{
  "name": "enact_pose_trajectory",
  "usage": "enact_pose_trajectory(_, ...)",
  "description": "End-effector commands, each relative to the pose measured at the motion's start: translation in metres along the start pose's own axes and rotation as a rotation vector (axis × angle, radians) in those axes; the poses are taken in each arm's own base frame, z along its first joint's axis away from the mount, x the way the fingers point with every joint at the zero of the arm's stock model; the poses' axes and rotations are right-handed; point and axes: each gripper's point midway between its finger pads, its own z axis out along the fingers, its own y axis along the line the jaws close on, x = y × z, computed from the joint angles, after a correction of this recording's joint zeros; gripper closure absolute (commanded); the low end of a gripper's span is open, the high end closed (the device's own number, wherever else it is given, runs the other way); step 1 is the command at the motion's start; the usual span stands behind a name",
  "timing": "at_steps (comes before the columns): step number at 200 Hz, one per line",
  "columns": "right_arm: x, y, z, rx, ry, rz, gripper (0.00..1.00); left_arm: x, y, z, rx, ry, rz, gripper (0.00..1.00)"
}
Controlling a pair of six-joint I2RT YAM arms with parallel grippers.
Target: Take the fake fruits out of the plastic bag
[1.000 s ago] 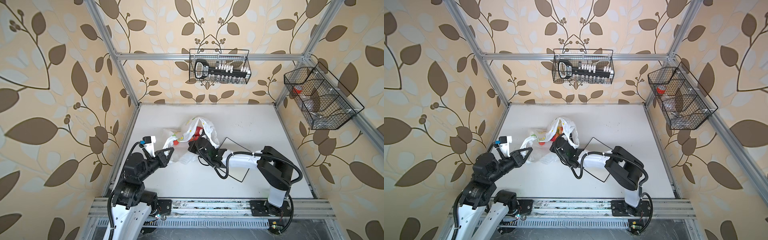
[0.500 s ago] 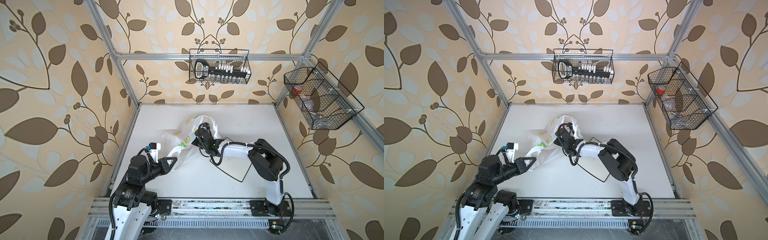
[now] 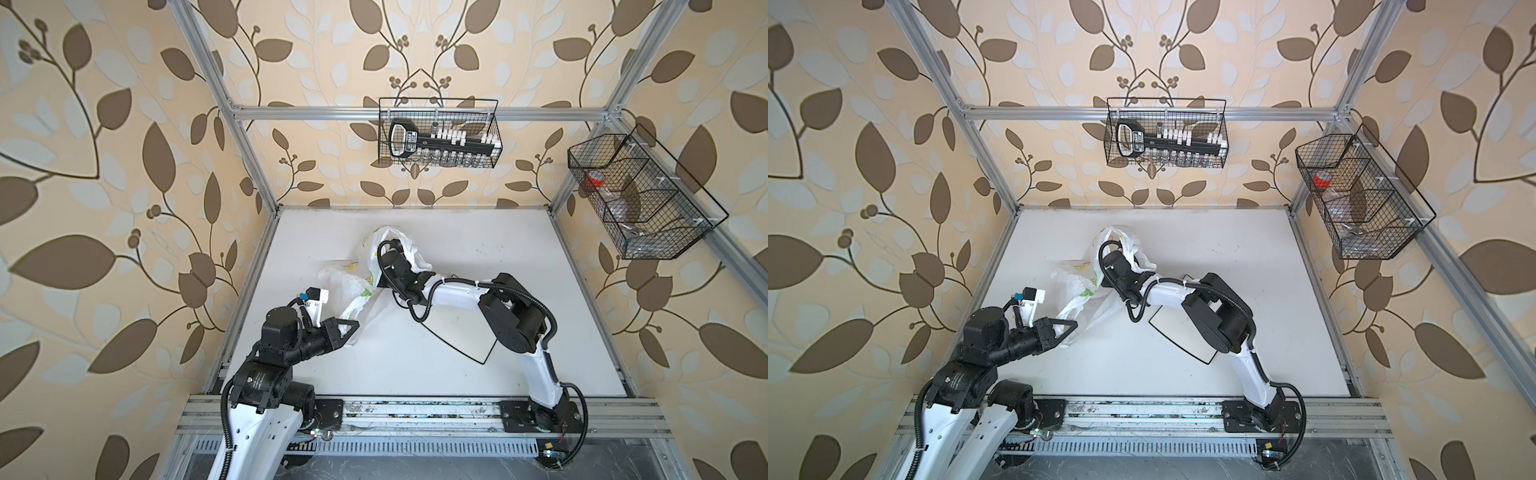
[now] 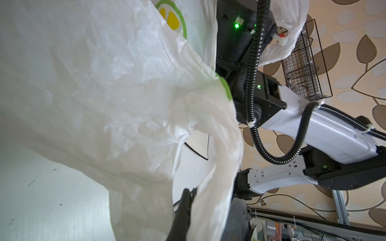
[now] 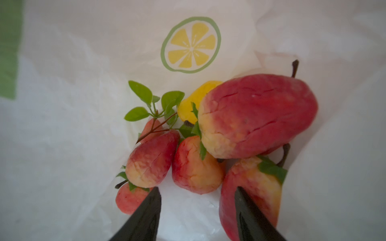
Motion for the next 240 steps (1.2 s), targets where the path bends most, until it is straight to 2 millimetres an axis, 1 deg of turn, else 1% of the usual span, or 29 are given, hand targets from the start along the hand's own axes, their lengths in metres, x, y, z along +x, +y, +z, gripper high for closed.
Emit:
enact_pose_trajectory(1,0.002,-0.015,0.017,0.075,-0.012,-0.05,0.4,0.005,-0.01,0.002,0.057,0.037,0.027,1.0)
enact_pose_trajectory(23,0.007,-0.016,0.029,0.084,-0.004,-0.053,0.37,0.006,-0.012,0.001,0.067,0.04,0.03,1.0)
enact_pose_trajectory(36,0.011,-0.019,0.035,0.098,0.005,-0.054,0.33,0.006,-0.013,0.001,0.072,0.042,0.034,1.0)
enact_pose_trajectory(79,0.019,-0.031,0.05,0.163,0.008,-0.047,0.24,0.007,-0.018,0.0,0.095,0.045,0.049,1.0)
enact_pose_trajectory(107,0.028,-0.03,0.063,0.163,0.037,-0.057,0.24,0.007,-0.025,-0.003,0.12,0.043,0.067,1.0)
enact_pose_trajectory(130,0.031,-0.031,0.073,0.178,0.056,-0.064,0.24,0.007,-0.031,-0.004,0.157,0.04,0.063,1.0)
enact_pose_trajectory(152,0.034,-0.033,0.079,0.192,0.06,-0.059,0.3,0.007,-0.034,-0.005,0.178,0.036,0.063,1.0)
enact_pose_trajectory(162,0.035,-0.034,0.08,0.195,0.062,-0.06,0.36,0.007,-0.035,-0.006,0.179,0.034,0.066,1.0)
enact_pose_trajectory(179,0.035,-0.033,0.078,0.194,0.064,-0.062,0.5,0.007,-0.034,-0.008,0.169,0.021,0.06,1.0)
enact_pose_trajectory(194,0.03,-0.029,0.071,0.175,0.055,-0.056,0.59,0.005,-0.027,-0.008,0.134,-0.003,0.038,1.0)
enact_pose_trajectory(211,0.024,-0.021,0.061,0.138,0.042,-0.045,0.64,-0.001,-0.014,-0.007,0.079,-0.052,-0.003,1.0)
enact_pose_trajectory(226,0.019,-0.012,0.052,0.093,0.036,-0.035,0.65,-0.007,-0.005,-0.005,0.049,-0.095,-0.039,1.0)
enact_pose_trajectory(240,0.014,-0.005,0.041,0.055,0.03,-0.026,0.66,-0.013,-0.001,-0.005,0.035,-0.13,-0.057,1.0)
